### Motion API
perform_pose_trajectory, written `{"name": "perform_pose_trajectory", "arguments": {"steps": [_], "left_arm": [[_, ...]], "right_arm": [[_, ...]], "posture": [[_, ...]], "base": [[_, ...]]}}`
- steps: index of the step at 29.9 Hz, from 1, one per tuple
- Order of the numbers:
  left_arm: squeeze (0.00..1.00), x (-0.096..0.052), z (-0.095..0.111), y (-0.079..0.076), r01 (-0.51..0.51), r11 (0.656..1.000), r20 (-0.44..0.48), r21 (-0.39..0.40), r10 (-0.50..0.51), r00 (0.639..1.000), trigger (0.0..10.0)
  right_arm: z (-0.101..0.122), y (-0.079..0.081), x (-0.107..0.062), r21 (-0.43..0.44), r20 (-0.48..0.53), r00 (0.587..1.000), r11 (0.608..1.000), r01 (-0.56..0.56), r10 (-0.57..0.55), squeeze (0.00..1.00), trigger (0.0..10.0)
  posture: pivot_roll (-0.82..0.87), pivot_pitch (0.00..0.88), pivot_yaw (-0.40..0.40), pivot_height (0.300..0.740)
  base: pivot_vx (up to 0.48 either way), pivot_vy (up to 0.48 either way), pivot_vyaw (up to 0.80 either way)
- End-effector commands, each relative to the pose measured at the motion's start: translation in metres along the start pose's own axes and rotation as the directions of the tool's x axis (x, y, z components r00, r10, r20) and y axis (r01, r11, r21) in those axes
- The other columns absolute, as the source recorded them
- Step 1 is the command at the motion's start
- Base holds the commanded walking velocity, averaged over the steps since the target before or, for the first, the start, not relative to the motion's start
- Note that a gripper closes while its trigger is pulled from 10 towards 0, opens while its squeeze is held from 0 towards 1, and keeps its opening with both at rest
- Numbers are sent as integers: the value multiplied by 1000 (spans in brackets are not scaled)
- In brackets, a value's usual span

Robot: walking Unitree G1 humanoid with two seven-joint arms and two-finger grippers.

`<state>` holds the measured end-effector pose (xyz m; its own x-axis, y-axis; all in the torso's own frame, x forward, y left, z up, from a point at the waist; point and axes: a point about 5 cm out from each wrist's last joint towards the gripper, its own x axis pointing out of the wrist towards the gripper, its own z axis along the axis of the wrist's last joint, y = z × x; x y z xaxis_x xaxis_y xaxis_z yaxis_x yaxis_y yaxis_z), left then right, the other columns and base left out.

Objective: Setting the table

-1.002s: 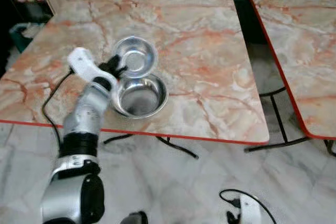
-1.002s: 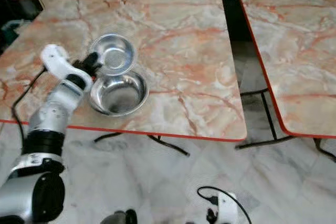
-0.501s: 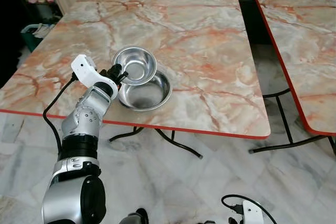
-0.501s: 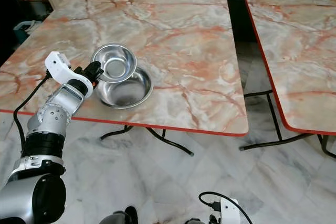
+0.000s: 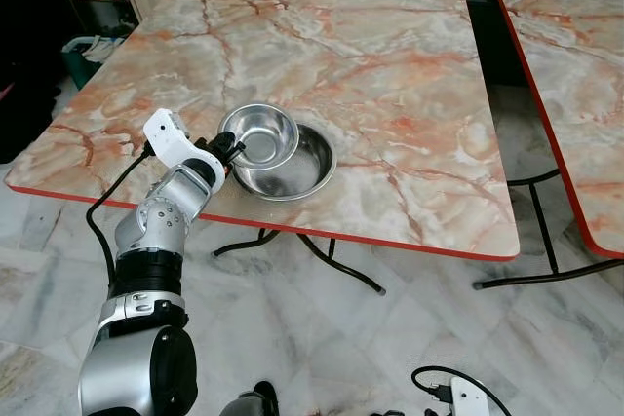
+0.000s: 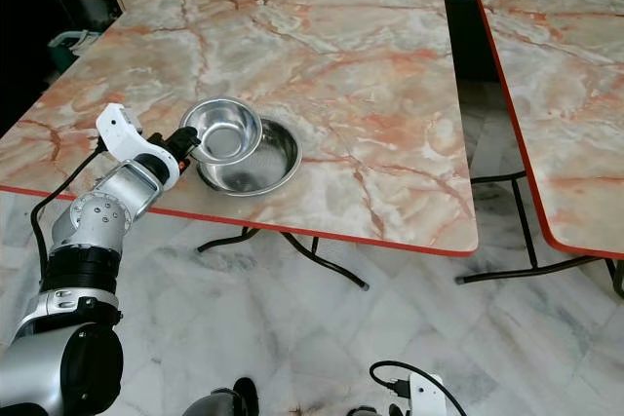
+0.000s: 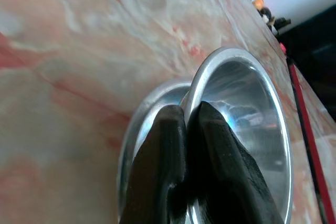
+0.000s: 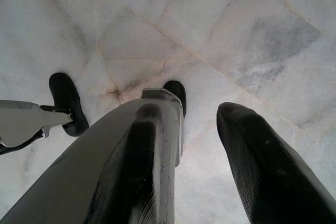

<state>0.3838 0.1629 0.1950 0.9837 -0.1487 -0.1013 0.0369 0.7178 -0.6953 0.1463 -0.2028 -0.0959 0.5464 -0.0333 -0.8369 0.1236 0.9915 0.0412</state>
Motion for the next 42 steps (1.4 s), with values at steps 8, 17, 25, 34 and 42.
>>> {"name": "perform_pose_trajectory", "arguments": {"steps": [8,17,25,34,42], "left_arm": [[0,2,-9,-17,41,999,-48,-17,-41,998,10000],[0,1,-22,-17,39,999,-108,18,-37,993,10000],[0,5,-28,-21,30,999,-113,39,-26,993,10000],[0,7,-28,-19,-16,999,-91,39,20,996,10000],[0,6,-29,-18,-23,999,-93,47,27,995,10000]], "right_arm": [[-10,2,-2,4,-22,1000,1000,-3,3,0,10000],[-10,-3,-3,5,-28,1000,1000,1,-1,0,10000],[-14,2,-3,9,-37,999,1000,-5,6,0,10000],[-17,10,-2,8,-43,999,1000,-15,15,0,10000],[-17,12,-2,9,-44,999,1000,-17,17,0,10000]], "posture": [[-23,161,29,740],[-19,174,28,740],[-18,178,30,740],[-23,179,29,740],[-22,180,29,740]], "base": [[0,0,0],[0,0,0],[0,0,0],[0,0,0],[0,0,0]]}}
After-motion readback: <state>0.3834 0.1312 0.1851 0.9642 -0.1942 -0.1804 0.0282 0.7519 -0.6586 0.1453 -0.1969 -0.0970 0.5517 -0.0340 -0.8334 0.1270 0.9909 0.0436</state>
